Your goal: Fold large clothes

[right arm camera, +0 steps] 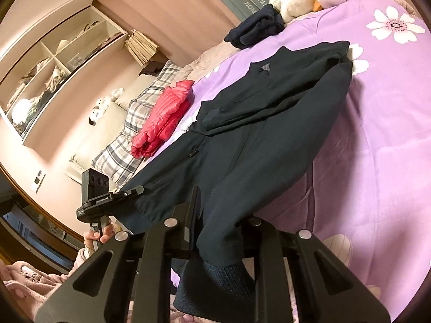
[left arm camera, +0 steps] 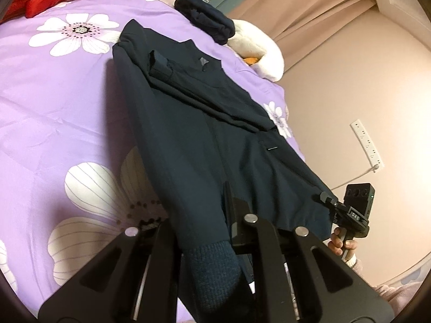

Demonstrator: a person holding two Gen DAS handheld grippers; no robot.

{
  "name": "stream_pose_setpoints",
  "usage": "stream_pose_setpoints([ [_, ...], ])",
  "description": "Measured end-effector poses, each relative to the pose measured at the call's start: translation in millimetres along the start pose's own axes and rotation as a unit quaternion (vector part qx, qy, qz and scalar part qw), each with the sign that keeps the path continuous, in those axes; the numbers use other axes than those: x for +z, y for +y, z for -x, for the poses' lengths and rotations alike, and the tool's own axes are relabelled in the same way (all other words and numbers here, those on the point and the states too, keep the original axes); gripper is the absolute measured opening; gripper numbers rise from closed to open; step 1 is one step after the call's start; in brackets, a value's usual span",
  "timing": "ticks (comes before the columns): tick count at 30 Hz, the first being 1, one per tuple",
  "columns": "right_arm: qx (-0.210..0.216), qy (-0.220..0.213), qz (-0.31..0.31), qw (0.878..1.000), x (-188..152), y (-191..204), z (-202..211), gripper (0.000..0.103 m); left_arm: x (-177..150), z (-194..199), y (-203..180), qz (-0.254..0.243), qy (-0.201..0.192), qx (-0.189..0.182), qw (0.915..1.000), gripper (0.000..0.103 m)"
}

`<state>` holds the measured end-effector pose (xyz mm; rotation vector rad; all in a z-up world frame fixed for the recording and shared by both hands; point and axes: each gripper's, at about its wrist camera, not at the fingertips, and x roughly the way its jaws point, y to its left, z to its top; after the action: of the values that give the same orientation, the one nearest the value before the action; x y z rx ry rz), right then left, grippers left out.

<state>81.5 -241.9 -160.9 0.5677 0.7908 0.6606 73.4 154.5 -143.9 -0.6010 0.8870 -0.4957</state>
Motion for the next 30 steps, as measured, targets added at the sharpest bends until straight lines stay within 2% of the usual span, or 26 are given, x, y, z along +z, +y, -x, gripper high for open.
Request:
stream_pose_setpoints([
  [13,0.016,-0.012,0.030,0.999,11.5,11.3,23.5,0.018,0.7,26.9,-7.2,-0.017,-0.011,-0.038,0.9991,0.009],
  [30,0.039,-0.012,0.099,0.994,14.3,38.4,50.2,0.018,2.9,53.0,-29.8,-0.052,-0.020,-0.027,0.9981,0.009],
])
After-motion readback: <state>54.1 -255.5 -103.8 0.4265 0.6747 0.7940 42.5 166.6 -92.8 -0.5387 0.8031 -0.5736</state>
